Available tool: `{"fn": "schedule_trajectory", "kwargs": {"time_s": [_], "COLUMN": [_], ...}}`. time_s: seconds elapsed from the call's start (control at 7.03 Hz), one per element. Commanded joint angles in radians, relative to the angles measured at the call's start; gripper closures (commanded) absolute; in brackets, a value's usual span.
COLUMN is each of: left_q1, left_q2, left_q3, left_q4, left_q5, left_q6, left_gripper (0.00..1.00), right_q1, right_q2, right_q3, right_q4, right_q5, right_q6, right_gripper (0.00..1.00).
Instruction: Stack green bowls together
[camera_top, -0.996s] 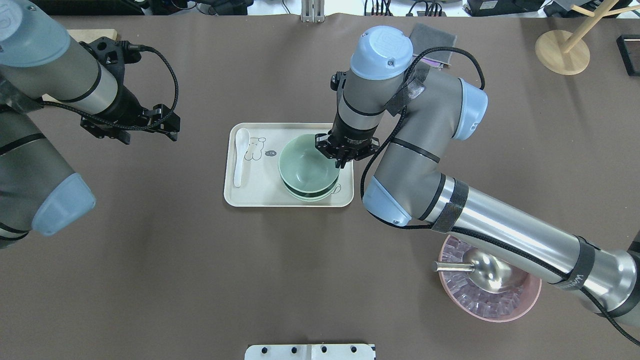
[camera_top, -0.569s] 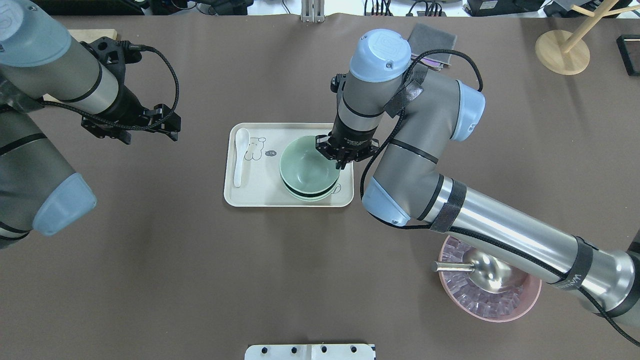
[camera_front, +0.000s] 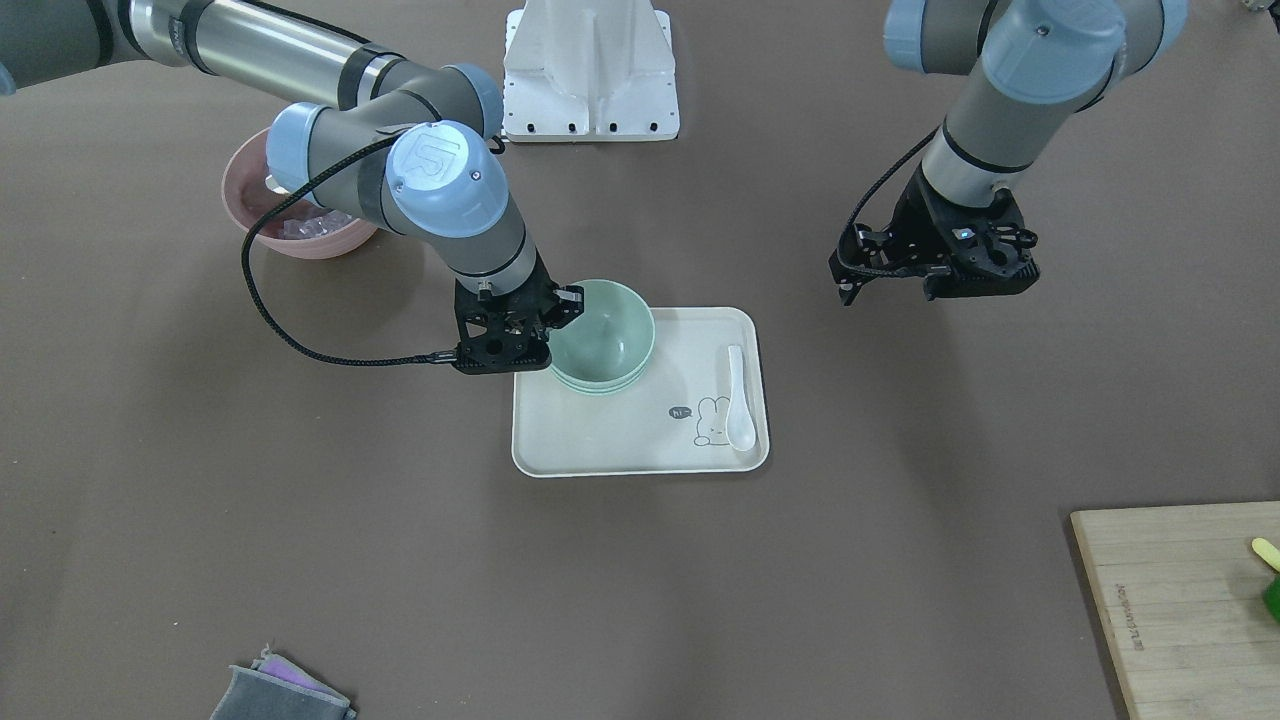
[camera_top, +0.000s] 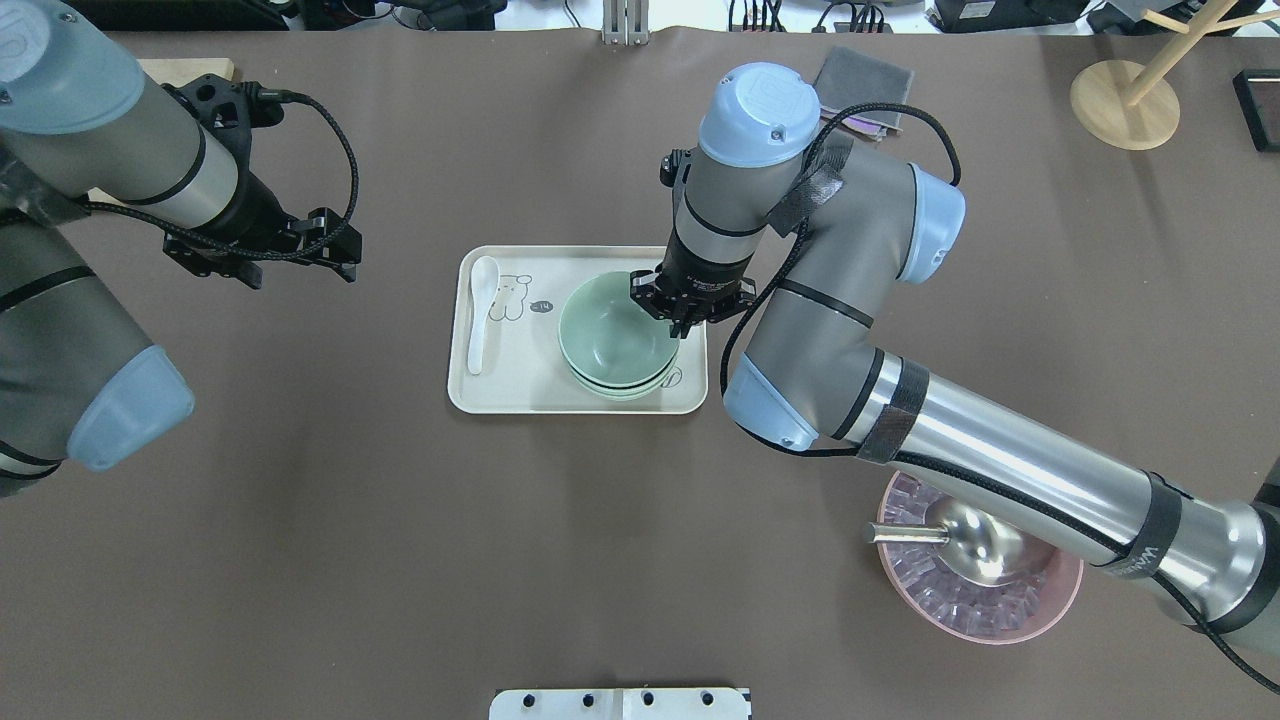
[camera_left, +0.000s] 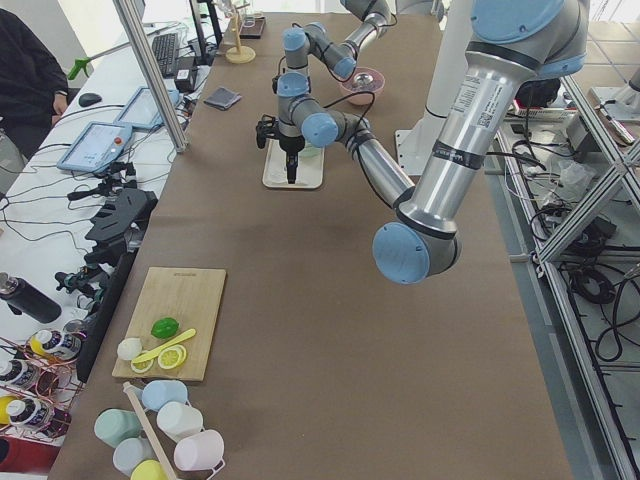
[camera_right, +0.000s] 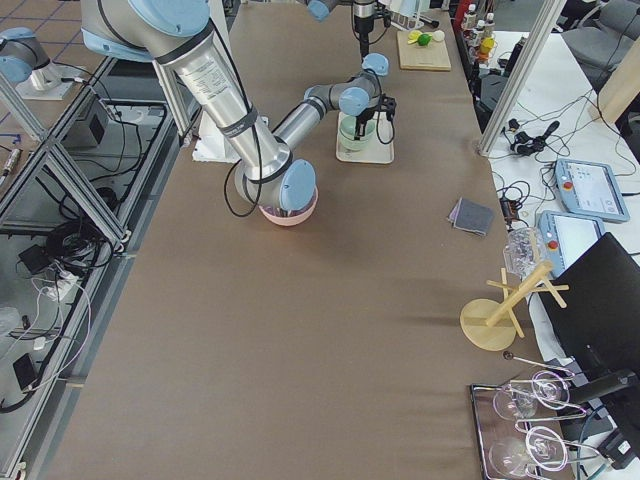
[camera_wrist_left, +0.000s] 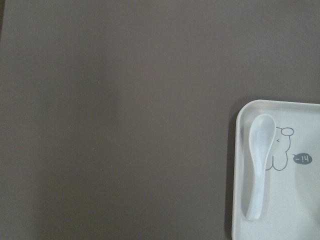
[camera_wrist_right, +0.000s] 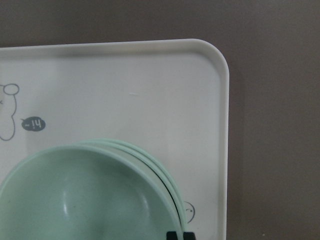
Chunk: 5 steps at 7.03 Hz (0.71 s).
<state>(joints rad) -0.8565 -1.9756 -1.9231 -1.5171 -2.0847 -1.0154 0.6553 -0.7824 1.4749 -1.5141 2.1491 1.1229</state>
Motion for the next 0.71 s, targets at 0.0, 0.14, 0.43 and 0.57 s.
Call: {"fn": "schedule_trajectory", "kwargs": {"time_s": [0.0, 0.14, 0.43, 0.57], "left_q1": [0.001, 0.001, 0.001, 0.001], "left_q2": [-0.002, -0.002, -0.002, -0.002], "left_q3": [0.003, 0.003, 0.003, 0.003], "left_q4": [0.0, 0.0, 0.0, 0.0], "left_q5": [0.0, 0.0, 0.0, 0.0], "left_q6": [0.0, -0.002, -0.002, -0.002], "left_gripper": [0.02, 0.02, 0.02, 0.02], "right_q1": [-0.002, -0.003, -0.008, -0.008], "right_q2": [0.0, 0.0, 0.0, 0.0], "right_q3": [-0.001, -0.001, -0.001, -0.001], "right_q4": [0.0, 0.0, 0.0, -0.001], "right_q5": [0.0, 0.002, 0.005, 0.006], "right_q6": [0.0, 0.002, 0.005, 0.005], "right_gripper": [1.0, 1.0, 1.0, 1.0]}}
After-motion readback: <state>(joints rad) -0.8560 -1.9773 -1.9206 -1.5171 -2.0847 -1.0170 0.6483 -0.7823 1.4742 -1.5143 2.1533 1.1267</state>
